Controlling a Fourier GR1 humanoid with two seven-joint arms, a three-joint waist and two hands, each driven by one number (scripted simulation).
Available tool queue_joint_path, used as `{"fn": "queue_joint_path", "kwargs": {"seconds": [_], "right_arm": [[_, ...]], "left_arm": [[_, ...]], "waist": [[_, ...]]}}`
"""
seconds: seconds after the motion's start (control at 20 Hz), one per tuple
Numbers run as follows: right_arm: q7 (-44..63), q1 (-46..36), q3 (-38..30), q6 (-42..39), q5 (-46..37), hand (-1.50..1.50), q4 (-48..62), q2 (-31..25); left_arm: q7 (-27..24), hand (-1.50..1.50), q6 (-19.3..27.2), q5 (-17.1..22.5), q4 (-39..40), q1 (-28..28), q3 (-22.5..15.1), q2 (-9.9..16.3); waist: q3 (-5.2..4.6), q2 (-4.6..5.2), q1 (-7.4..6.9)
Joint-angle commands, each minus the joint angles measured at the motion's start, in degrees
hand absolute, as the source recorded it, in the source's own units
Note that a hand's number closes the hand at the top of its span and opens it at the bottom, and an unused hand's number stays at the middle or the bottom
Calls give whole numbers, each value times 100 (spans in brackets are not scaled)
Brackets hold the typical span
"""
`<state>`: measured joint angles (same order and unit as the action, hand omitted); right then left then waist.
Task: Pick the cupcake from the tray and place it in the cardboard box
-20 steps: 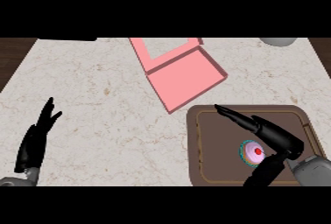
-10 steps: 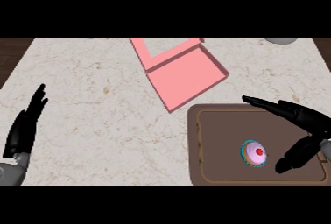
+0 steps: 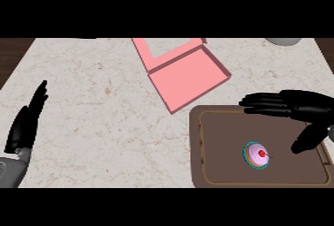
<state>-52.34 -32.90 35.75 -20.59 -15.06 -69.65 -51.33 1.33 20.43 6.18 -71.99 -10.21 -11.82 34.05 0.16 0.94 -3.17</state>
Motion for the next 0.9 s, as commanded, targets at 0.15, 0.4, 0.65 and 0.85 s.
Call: {"fn": "queue_joint_path", "kwargs": {"seconds": [0.15,0.4,0.65,0.85], "right_arm": [[-497,-905,879,-432,-1263,-150,385,240],[-672,-1082,1193,-279,-1736,-150,922,679],[-494,-689,1195,141,-2146,-150,759,813],[-551,-926,966,8,-2304,-150,1067,1152]], "left_arm": [[-197,0,-188,-25,117,155,140,104],[11,0,-190,-58,2,226,252,56],[108,0,168,-377,26,211,268,-317],[-118,0,-51,-458,342,87,444,-362]], "waist": [[-20,-46,46],[-16,-65,149],[-15,-94,273],[-17,-82,283]]}}
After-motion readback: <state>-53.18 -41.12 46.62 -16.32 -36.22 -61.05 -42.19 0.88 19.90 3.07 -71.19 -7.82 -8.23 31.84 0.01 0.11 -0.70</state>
